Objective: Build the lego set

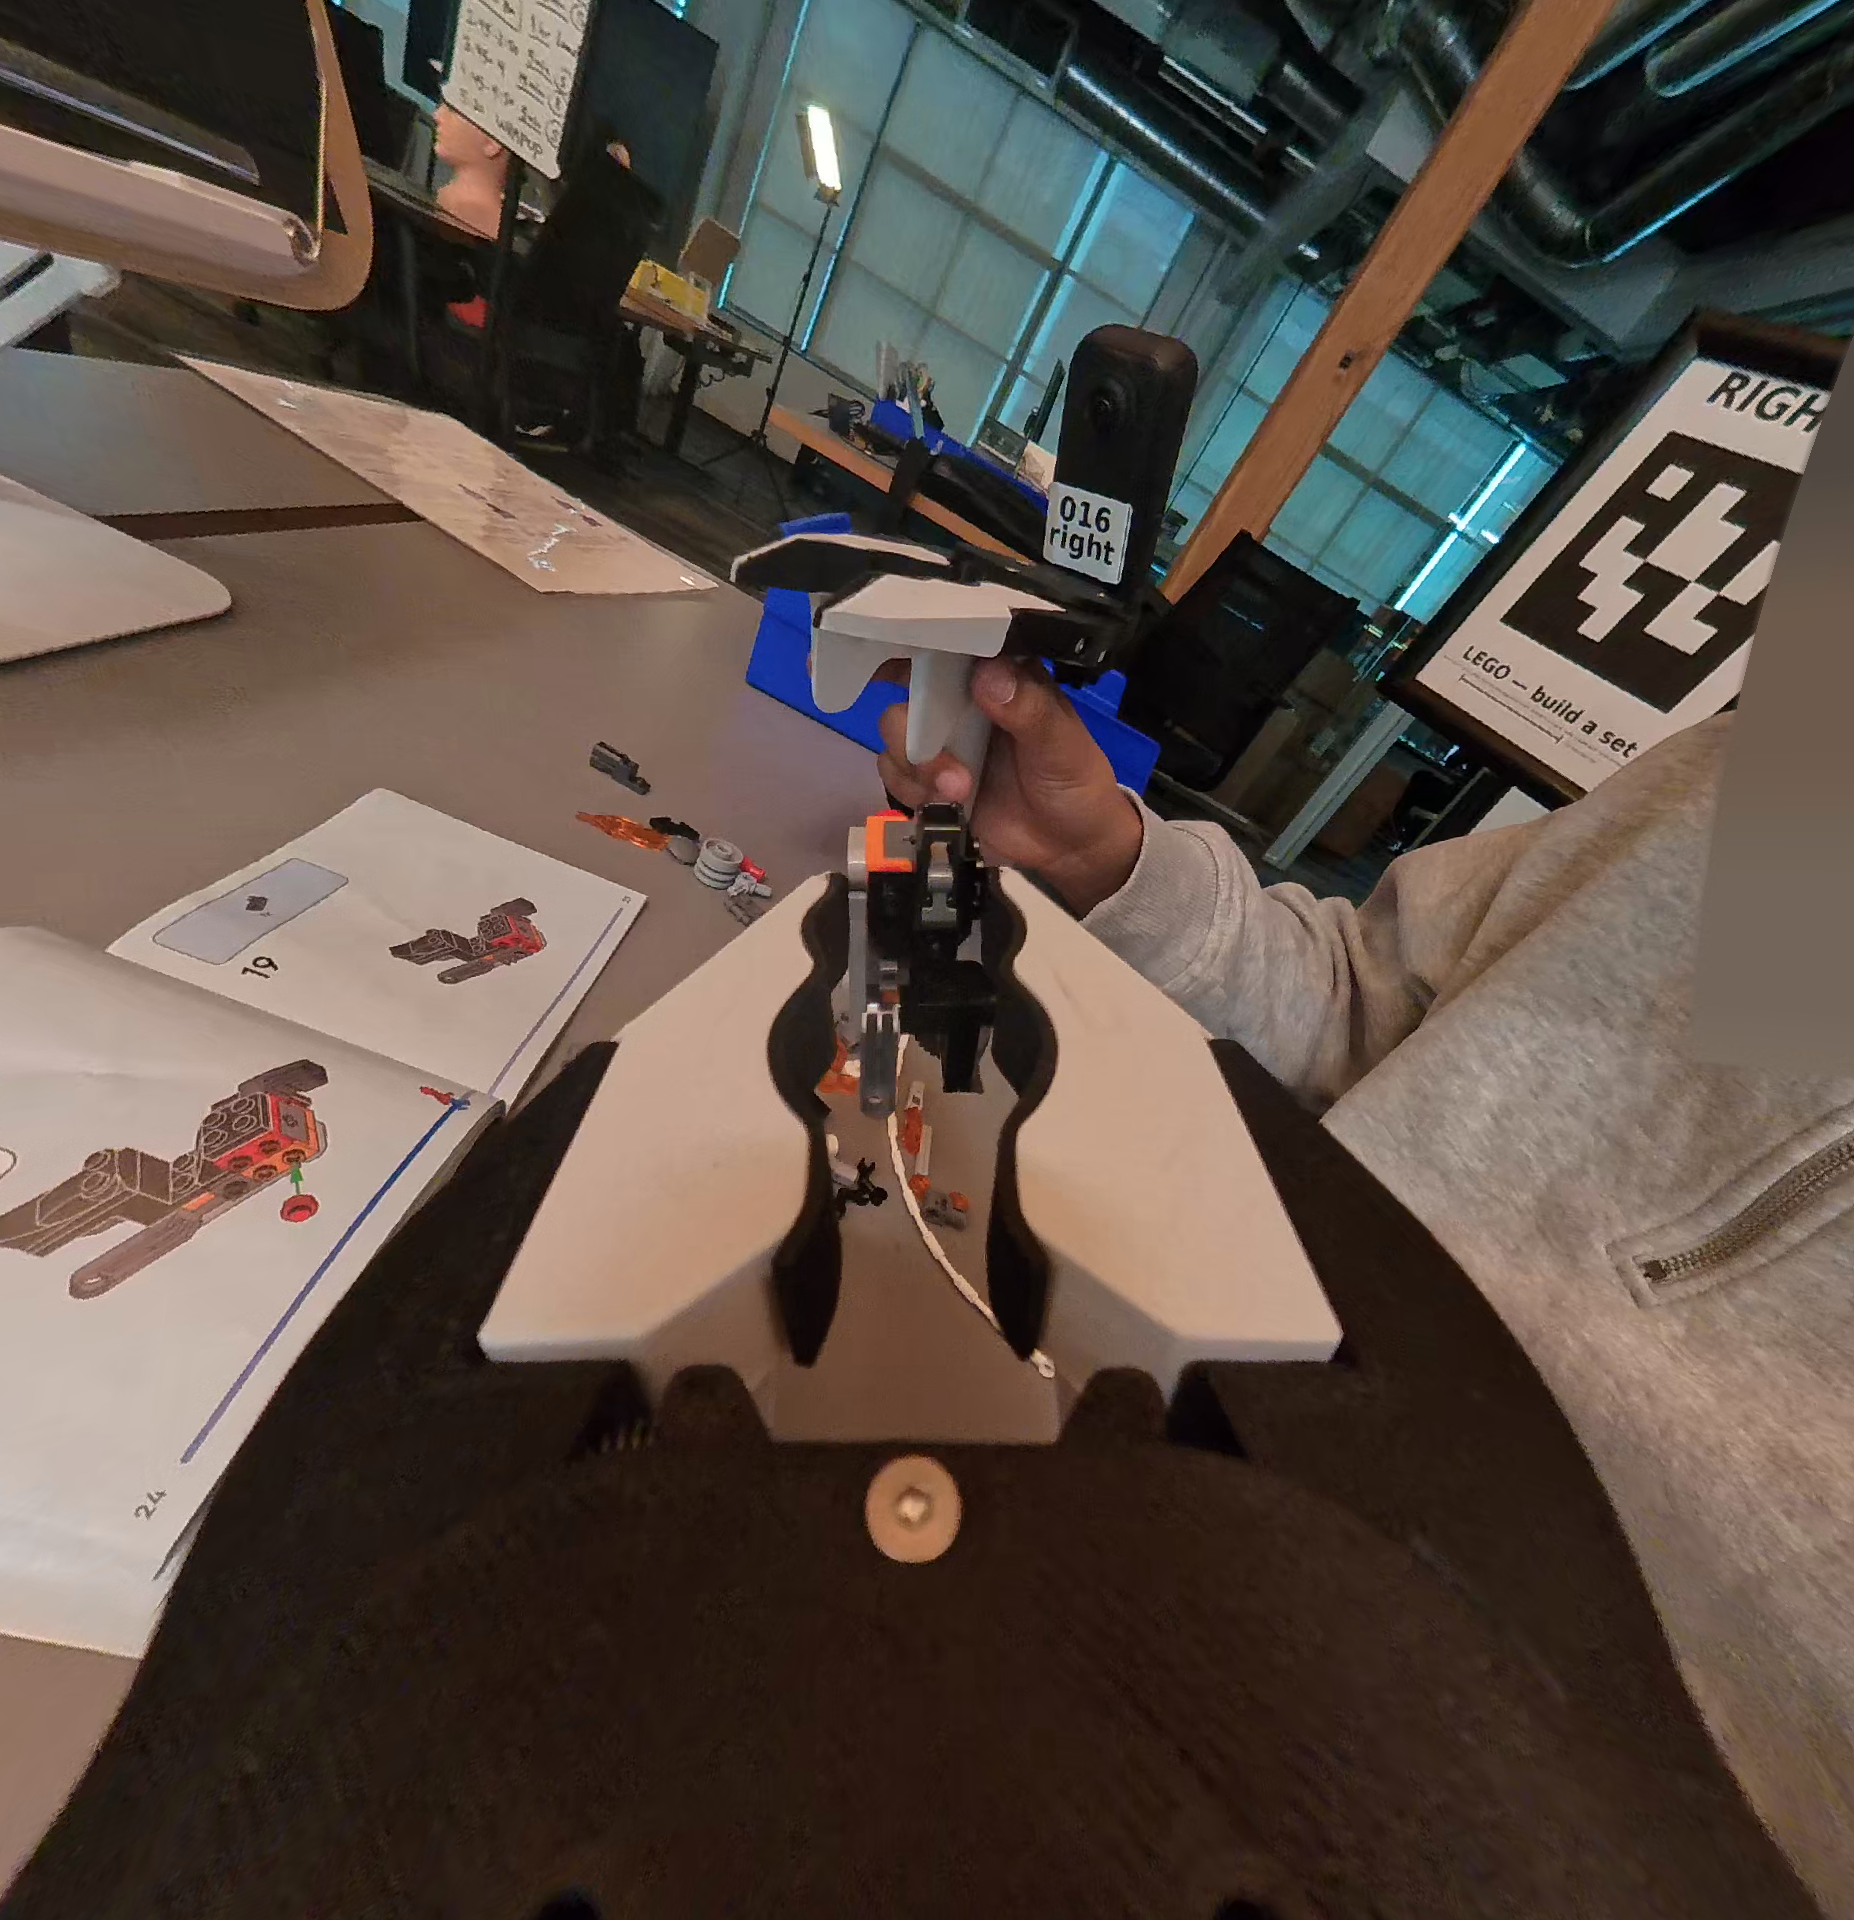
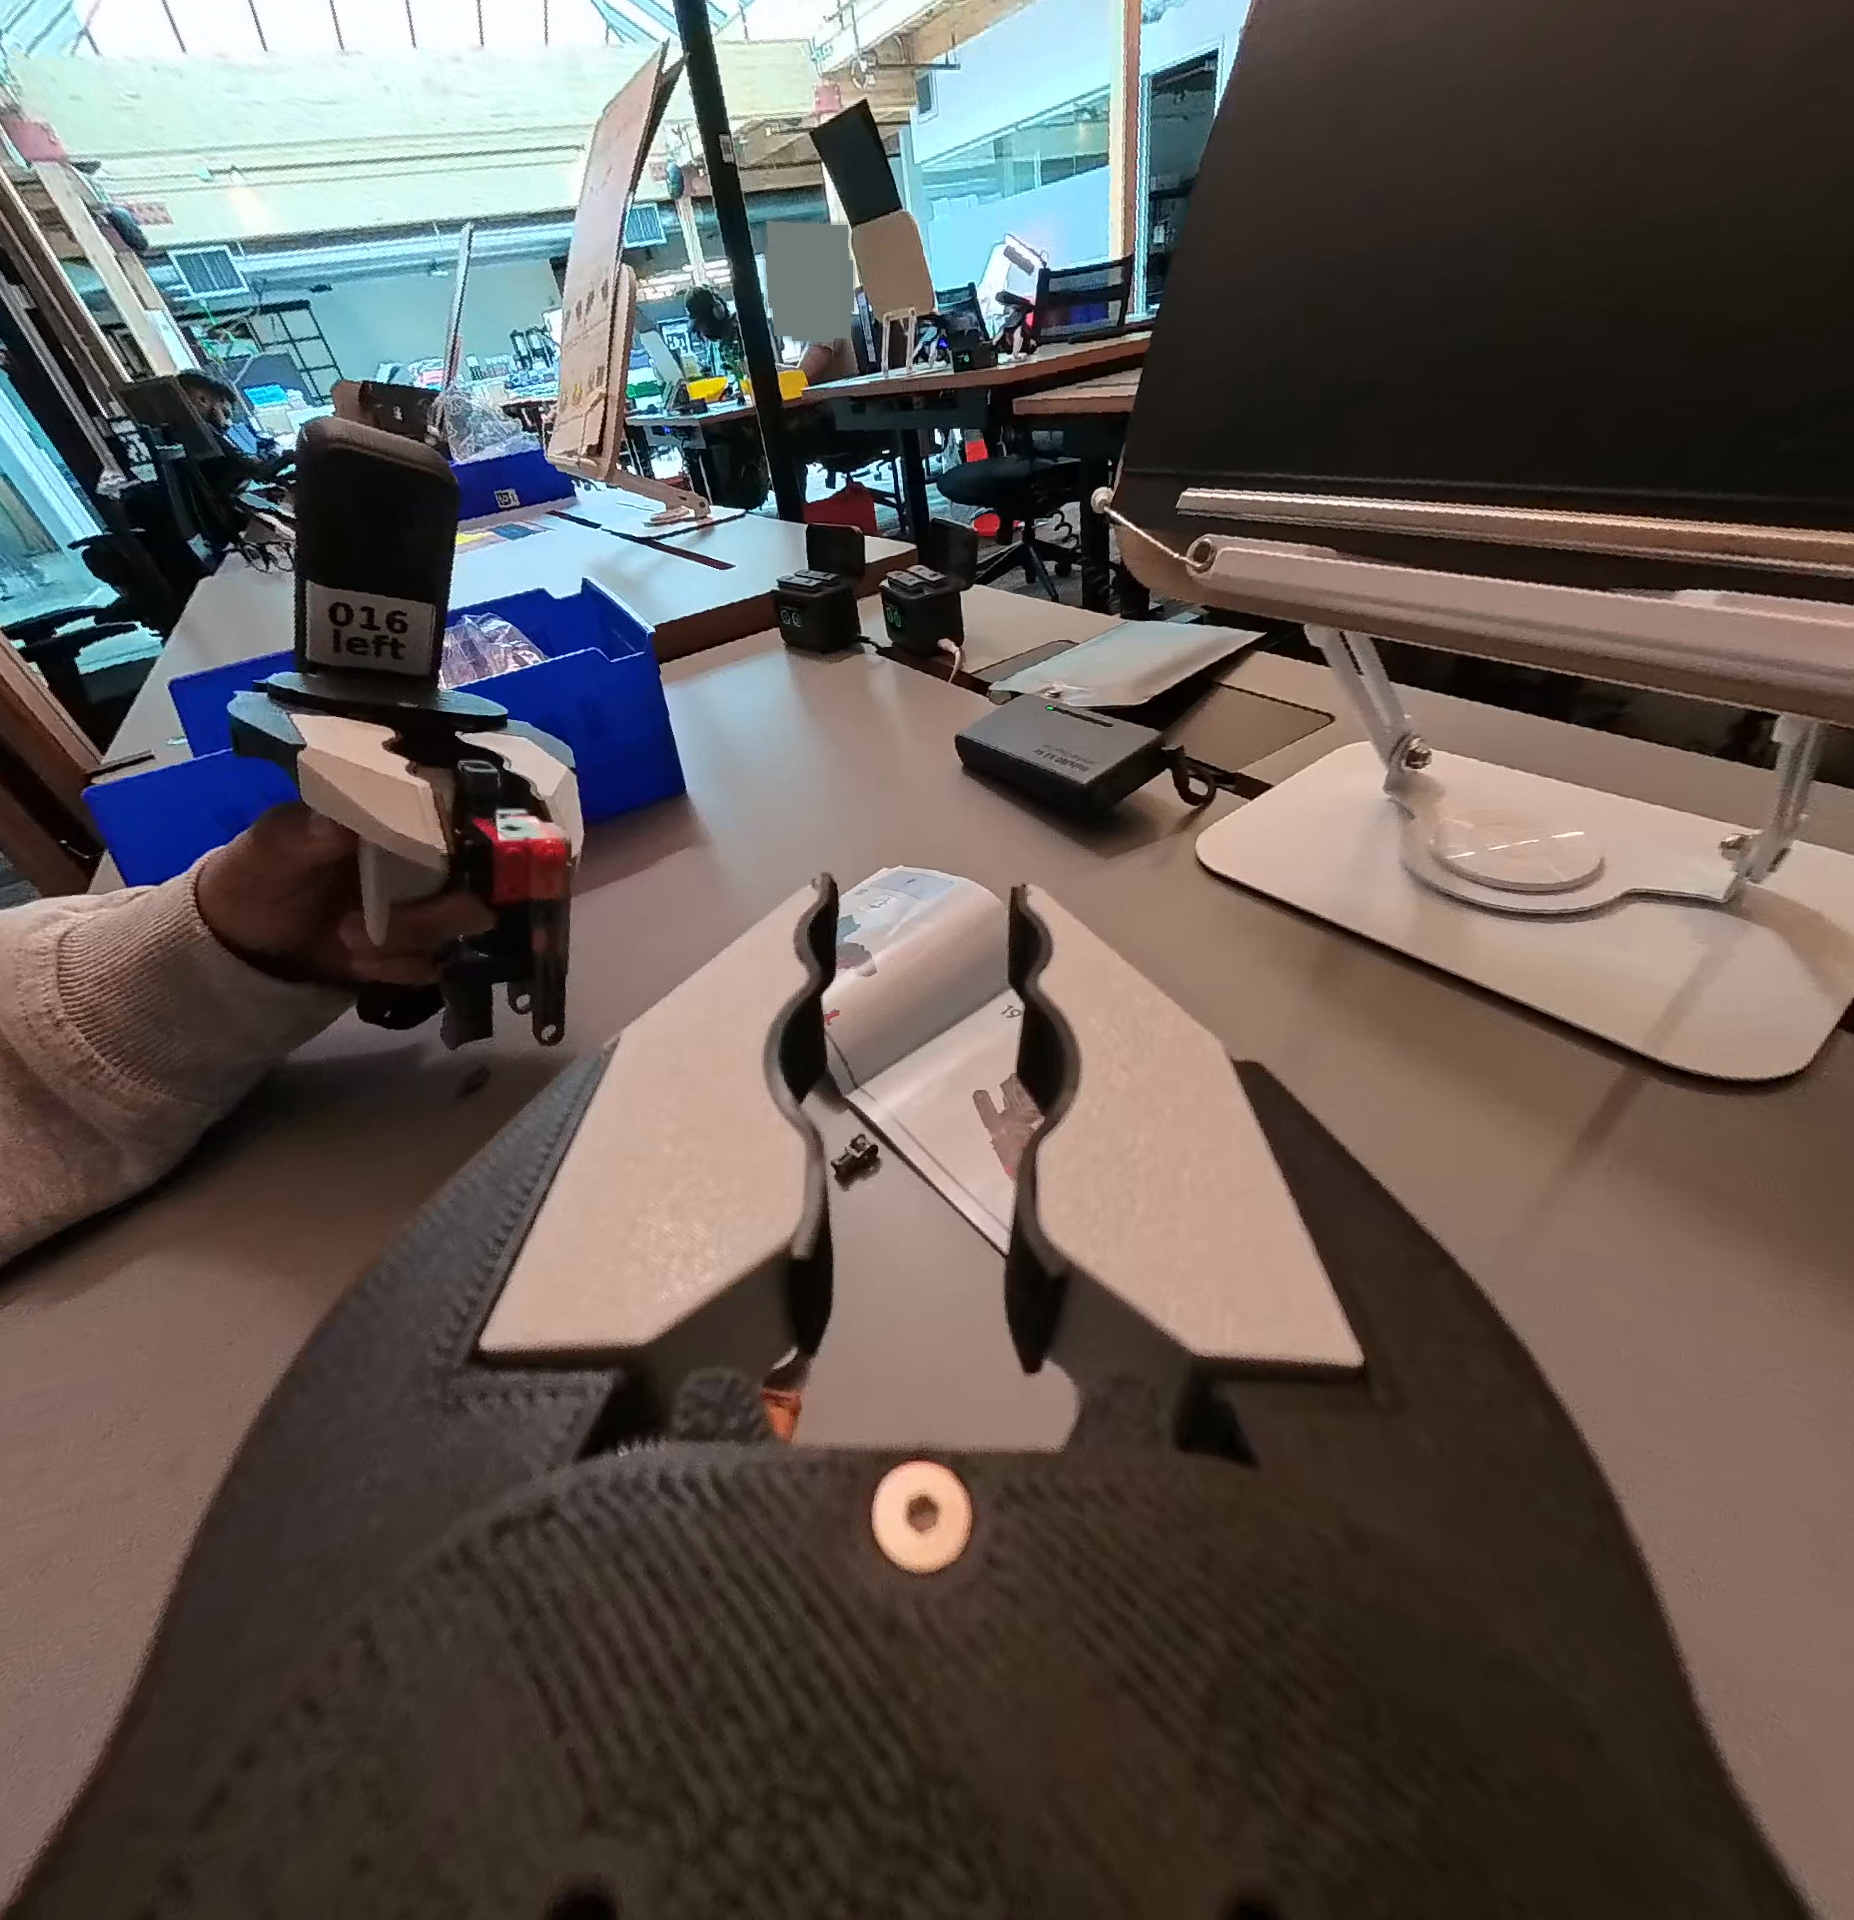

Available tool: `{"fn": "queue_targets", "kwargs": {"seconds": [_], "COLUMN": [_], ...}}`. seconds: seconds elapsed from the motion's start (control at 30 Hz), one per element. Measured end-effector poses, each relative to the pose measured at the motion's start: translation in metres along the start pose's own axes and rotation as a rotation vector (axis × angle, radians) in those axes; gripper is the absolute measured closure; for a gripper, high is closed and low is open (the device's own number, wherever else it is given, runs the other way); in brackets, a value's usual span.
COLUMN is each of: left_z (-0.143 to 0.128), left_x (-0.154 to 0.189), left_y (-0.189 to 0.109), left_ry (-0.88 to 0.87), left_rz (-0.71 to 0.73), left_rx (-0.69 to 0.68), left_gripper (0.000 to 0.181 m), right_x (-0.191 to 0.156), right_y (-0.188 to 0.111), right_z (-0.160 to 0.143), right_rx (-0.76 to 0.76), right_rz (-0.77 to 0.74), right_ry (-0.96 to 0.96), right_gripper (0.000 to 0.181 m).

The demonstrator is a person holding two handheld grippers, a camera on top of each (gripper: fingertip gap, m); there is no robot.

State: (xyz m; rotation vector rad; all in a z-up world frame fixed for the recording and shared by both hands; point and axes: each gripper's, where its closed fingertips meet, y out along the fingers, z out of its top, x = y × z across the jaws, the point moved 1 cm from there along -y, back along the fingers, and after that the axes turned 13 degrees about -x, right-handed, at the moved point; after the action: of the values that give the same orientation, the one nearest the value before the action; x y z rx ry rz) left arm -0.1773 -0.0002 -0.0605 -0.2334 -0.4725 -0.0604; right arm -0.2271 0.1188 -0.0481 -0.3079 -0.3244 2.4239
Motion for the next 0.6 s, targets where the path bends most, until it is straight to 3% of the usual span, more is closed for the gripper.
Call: {"fn": "queue_targets", "kwargs": {"seconds": [0.6], "left_z": [0.0062], "left_x": [0.0038], "left_y": [-0.0048], "left_ry": [-0.022], "left_rz": [-0.049], "left_rx": [0.049], "left_gripper": [0.158], "right_x": [-0.0054], "right_y": [0.0013], "right_z": [0.0009], "right_rx": [0.009], "right_rz": [0.008], "right_ry": [-0.013], "right_gripper": [0.15]}}
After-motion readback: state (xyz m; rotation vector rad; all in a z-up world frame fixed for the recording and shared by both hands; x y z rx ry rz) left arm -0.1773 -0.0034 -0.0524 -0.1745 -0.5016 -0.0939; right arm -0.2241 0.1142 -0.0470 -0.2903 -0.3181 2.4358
